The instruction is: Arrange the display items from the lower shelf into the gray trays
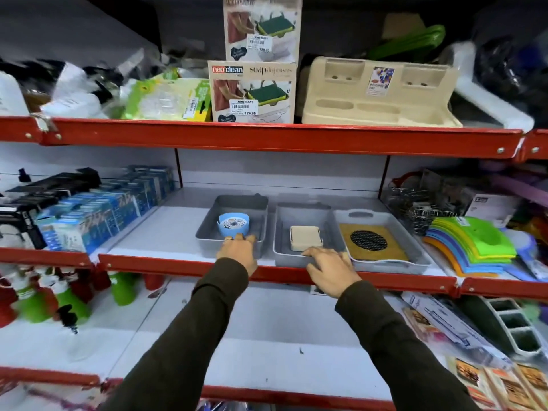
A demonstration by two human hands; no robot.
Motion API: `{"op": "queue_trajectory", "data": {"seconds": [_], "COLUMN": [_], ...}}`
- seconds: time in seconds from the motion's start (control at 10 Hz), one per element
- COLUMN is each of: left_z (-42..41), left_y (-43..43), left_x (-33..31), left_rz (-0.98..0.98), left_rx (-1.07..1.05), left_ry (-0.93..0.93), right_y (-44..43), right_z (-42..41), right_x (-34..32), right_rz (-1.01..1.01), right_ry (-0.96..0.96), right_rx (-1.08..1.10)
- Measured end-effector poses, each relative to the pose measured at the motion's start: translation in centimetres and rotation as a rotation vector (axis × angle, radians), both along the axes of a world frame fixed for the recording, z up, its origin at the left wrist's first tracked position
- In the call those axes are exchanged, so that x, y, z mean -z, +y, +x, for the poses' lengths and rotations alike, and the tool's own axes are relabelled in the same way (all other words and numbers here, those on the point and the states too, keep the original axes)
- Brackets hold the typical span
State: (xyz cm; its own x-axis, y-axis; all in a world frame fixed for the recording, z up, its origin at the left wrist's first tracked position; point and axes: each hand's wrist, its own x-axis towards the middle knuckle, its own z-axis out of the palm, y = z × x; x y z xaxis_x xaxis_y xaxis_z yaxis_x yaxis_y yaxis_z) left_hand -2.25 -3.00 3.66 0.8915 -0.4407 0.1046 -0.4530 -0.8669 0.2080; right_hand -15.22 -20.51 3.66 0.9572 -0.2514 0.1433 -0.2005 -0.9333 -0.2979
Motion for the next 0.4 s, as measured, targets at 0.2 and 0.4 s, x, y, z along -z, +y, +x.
{"op": "queue_trajectory", "data": {"seconds": [0.2,0.4], "left_z": [-3.9,-4.7], "left_y": [0.4,0.6], "left_x": [0.4,-1.3], "left_rz": [-0.021,-0.008], "left_rx": [0.013,0.057], "left_ry": [0.003,-0.048], "right_y": [0.5,0.8], "right_z": [-0.5,-1.8], "right_x": [-0.3,-1.4], "right_rz": [0.027,-0.078], "right_ry": [0.023,-0.163], "right_rx": [0.019,0.049]}}
